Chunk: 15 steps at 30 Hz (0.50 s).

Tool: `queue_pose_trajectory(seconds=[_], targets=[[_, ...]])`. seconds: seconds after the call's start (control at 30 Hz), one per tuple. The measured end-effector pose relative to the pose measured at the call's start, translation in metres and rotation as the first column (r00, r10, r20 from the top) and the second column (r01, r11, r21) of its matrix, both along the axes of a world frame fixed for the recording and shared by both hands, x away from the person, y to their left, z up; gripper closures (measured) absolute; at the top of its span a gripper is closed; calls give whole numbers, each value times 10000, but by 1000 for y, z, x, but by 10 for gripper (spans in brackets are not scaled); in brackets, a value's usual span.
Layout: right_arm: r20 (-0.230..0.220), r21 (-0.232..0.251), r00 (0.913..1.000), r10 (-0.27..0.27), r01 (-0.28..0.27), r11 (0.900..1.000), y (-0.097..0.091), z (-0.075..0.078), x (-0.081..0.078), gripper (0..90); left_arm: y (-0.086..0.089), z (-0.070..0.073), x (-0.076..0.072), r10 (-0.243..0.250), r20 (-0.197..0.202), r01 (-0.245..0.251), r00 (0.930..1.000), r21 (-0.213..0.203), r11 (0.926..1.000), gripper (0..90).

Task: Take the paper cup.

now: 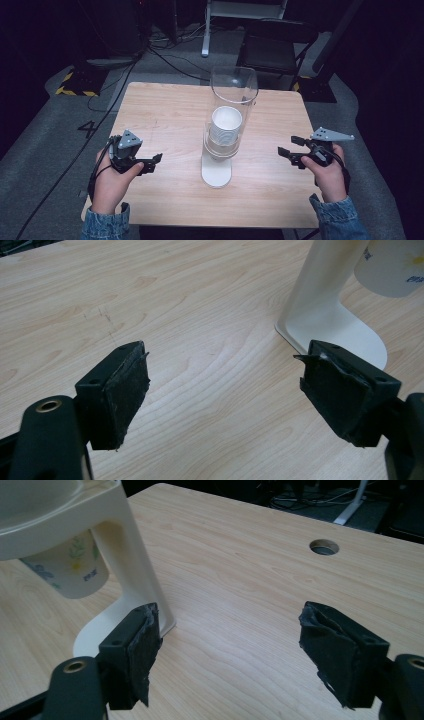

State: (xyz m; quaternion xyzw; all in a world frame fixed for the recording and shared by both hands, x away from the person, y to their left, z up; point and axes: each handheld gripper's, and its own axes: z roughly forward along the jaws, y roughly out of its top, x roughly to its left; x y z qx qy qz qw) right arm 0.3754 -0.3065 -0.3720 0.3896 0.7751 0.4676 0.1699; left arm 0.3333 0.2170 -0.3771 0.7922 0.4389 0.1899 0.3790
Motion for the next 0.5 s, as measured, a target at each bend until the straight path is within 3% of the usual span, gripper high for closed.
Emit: queue_pose_trajectory(seconds=[0.23, 0.27, 0.3, 0.33, 0.5], targets=[[-45, 59, 9960, 888, -888, 9960, 20, -1, -3, 227, 0, 0, 0, -63, -40, 64, 10000, 33, 10000, 192], [-164, 383, 9910, 1325, -1318, 9905, 25, -1, -4, 224, 0, -1, -1, -75, -117, 74, 9999, -5, 10000, 192], [-164, 383, 9910, 1325, -1318, 9905, 25, -1, -4, 224, 0, -1, -1, -75, -117, 74, 9999, -5, 10000, 192], [-159, 646, 9859, 1665, -1651, 9841, 31, 0, -5, 223, 0, 0, 0, -145, -80, 145, 9999, 85, 9999, 192], [-52, 619, 9768, 2140, -2133, 9750, 46, 1, -11, 218, -1, -1, -1, -161, -110, 162, 9998, 34, 9999, 191]])
